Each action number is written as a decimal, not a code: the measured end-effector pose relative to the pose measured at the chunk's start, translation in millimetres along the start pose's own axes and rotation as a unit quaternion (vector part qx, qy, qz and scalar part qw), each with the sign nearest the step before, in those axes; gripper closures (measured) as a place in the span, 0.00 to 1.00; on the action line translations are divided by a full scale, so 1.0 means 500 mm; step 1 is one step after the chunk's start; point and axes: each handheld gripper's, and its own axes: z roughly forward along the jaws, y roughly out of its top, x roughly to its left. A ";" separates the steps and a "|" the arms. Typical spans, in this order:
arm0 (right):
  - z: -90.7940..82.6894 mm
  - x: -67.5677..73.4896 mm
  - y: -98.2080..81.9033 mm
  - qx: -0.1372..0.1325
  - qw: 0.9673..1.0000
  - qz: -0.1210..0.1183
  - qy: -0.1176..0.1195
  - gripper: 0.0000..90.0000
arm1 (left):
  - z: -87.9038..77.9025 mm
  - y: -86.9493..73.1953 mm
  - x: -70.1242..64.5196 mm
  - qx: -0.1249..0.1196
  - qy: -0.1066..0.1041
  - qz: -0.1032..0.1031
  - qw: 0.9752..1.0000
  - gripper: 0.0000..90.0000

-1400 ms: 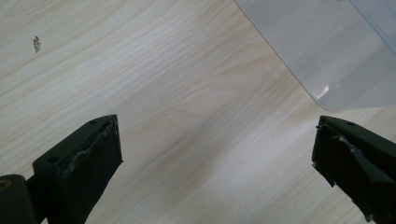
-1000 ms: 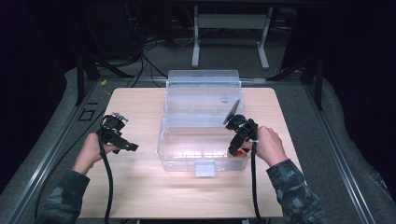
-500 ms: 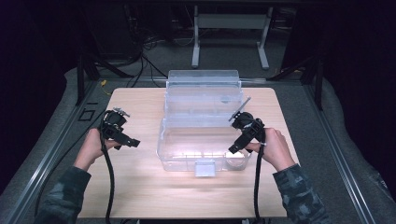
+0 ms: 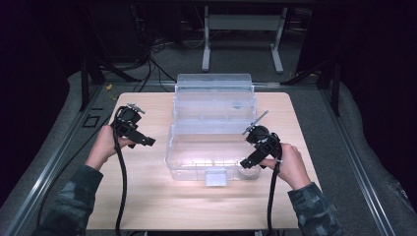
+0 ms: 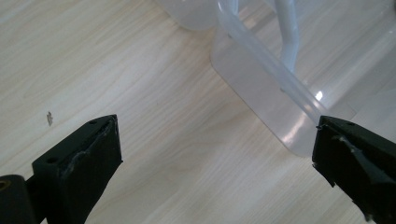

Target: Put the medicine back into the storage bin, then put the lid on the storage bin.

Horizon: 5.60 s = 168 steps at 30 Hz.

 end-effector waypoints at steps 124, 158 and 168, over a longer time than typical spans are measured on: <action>0.104 0.067 -0.045 -0.067 0.996 0.059 -0.017 0.61 | 0.107 0.300 -0.105 -0.065 -0.015 0.114 0.991 0.85; 0.104 0.068 -0.045 -0.068 0.995 0.068 -0.023 0.58 | 0.092 0.295 -0.116 -0.067 -0.022 0.124 0.990 0.87; 0.105 0.070 -0.044 -0.070 0.995 0.069 -0.026 0.57 | 0.084 0.289 -0.122 -0.075 -0.023 0.129 0.989 0.87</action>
